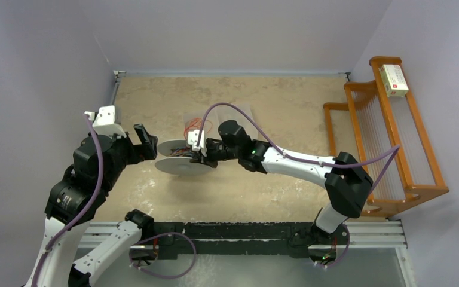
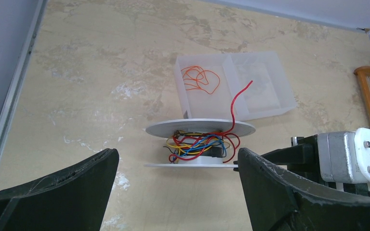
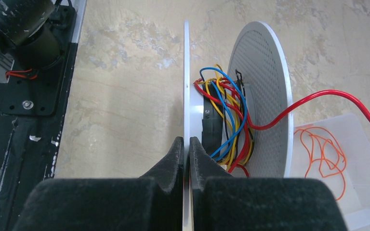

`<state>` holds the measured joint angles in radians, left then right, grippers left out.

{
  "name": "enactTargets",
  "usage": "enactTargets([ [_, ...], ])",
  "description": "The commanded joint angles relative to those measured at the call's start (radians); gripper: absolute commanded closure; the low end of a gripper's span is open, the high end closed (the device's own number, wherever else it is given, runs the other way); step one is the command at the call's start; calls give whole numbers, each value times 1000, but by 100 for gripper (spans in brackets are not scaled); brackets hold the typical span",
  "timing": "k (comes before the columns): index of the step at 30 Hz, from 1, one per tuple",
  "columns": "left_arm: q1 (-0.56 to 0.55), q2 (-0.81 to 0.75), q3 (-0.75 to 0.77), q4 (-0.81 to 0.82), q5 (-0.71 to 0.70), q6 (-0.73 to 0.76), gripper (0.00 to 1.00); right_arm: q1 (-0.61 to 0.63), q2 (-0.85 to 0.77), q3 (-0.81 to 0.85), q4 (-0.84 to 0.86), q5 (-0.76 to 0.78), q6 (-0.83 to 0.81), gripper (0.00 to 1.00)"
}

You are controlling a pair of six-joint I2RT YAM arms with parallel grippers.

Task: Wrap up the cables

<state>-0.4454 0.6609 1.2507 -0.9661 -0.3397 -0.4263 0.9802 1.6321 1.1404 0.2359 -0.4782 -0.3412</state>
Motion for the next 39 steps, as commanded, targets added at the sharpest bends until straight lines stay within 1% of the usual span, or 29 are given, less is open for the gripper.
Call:
enactTargets([
  [1, 3, 1, 5, 38, 6, 5, 7, 10, -5, 21, 86, 16, -19, 100],
  [7, 2, -4, 5, 37, 4, 5, 7, 12, 9, 28, 60, 12, -18, 94],
  [11, 2, -4, 5, 35, 4, 6, 7, 11, 9, 30, 54, 15, -16, 88],
  [16, 1, -5, 3, 36, -1, 8, 7, 12, 4, 33, 47, 17, -16, 75],
  [25, 3, -11, -10, 36, -4, 8, 7, 12, 0, 35, 41, 23, -15, 71],
  [39, 1, -4, -17, 43, -2, 12, 7, 12, -3, 49, 30, 38, -15, 61],
])
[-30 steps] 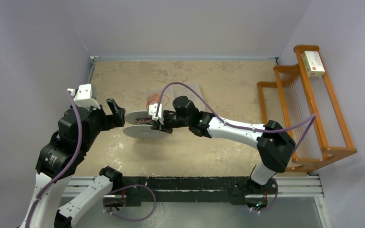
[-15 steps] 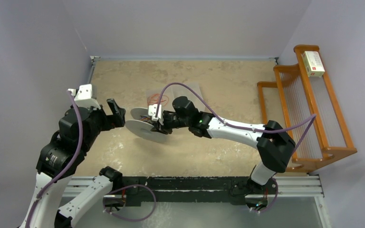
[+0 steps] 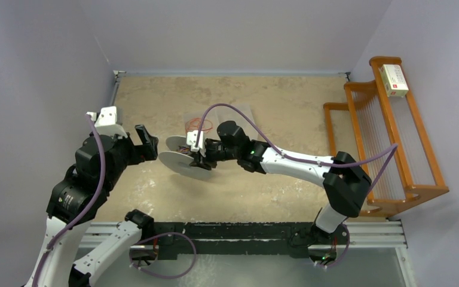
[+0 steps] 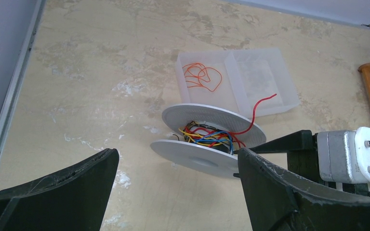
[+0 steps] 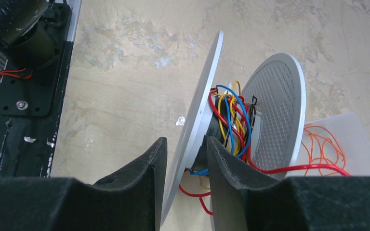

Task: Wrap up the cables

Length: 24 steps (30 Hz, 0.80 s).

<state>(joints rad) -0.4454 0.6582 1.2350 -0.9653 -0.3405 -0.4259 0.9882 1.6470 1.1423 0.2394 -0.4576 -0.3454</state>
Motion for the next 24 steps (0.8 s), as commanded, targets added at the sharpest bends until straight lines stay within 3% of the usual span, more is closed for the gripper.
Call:
enactTargets([
  [1, 2, -1, -2, 41, -2, 13, 7, 5, -18, 49, 24, 17, -11, 61],
  [5, 2, -2, -5, 46, -3, 13, 7, 4, -18, 50, 18, 15, -16, 64],
  [10, 2, -2, -12, 46, -4, 13, 7, 5, -9, 61, -8, 1, -32, 94],
  [12, 1, -2, -10, 46, -6, 13, 7, 5, -7, 66, -16, -1, -37, 100],
  [24, 2, -6, -10, 42, -7, 12, 7, 4, -1, 76, -19, -21, -20, 100],
])
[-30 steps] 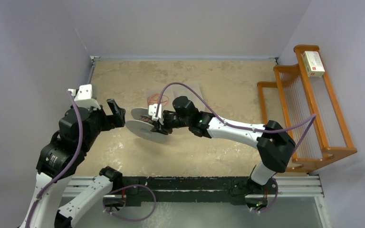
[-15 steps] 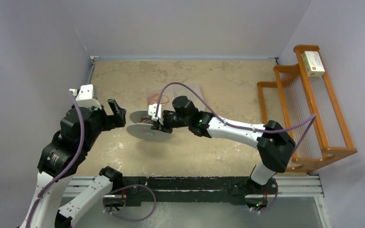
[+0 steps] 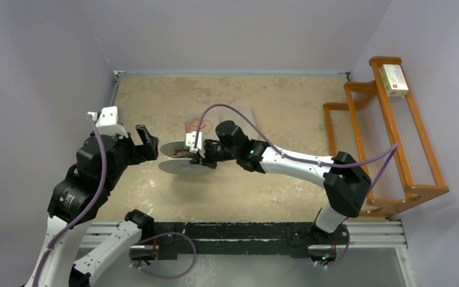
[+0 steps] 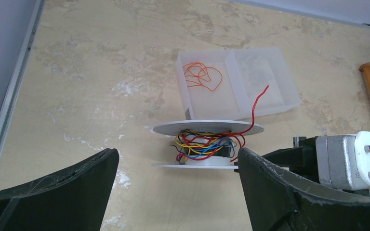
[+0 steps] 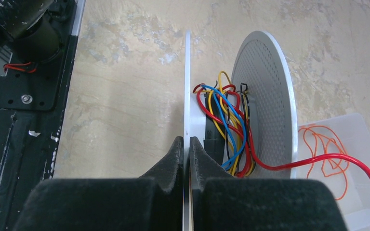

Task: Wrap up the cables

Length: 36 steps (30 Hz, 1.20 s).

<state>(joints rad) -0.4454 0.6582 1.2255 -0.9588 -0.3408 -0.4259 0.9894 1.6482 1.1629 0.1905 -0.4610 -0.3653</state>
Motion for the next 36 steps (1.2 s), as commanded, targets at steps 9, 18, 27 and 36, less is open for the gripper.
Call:
enactTargets([
  [9, 1, -9, -3, 35, -9, 15, 7, 2, 21, 93, 16, -26, 8, 95],
  [18, 1, -16, -3, 31, -15, 20, 7, -10, 39, 142, -34, -17, -18, 92],
  [27, 2, -19, -4, 29, -20, 21, 7, -23, 45, 159, -42, -22, -21, 83],
  [36, 2, -16, -7, 32, -21, 23, 7, -32, 44, 174, -53, -22, -29, 76],
])
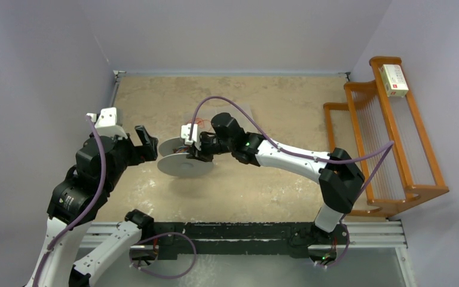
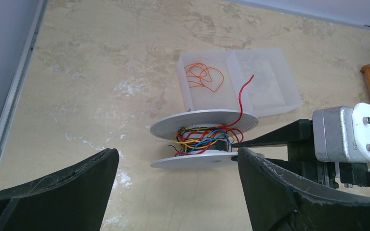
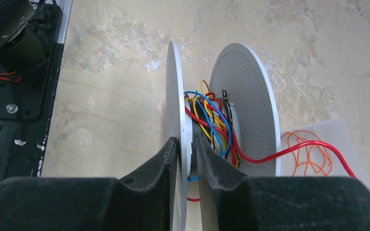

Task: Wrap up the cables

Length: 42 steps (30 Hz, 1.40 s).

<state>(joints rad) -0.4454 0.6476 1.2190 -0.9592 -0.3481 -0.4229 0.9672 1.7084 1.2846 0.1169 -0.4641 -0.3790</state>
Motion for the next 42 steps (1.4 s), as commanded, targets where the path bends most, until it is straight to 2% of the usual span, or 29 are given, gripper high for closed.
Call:
enactTargets([
  [1, 1, -5, -1, 33, -14, 19, 7, -10, -16, 53, 21, -19, -14, 74],
  [21, 2, 0, -7, 42, -14, 20, 7, -10, -28, 48, 24, -34, -15, 62],
  [37, 2, 7, -17, 56, -5, 18, 7, -10, -47, 39, 17, -21, -16, 61],
  [38, 2, 7, -17, 55, -5, 18, 7, -10, -47, 39, 17, -21, -17, 61],
  [41, 2, 6, -17, 56, -5, 18, 7, -11, -44, 42, 11, -31, -16, 74],
  [42, 3, 6, -17, 56, -5, 18, 7, -10, -42, 45, 7, -32, -17, 75],
])
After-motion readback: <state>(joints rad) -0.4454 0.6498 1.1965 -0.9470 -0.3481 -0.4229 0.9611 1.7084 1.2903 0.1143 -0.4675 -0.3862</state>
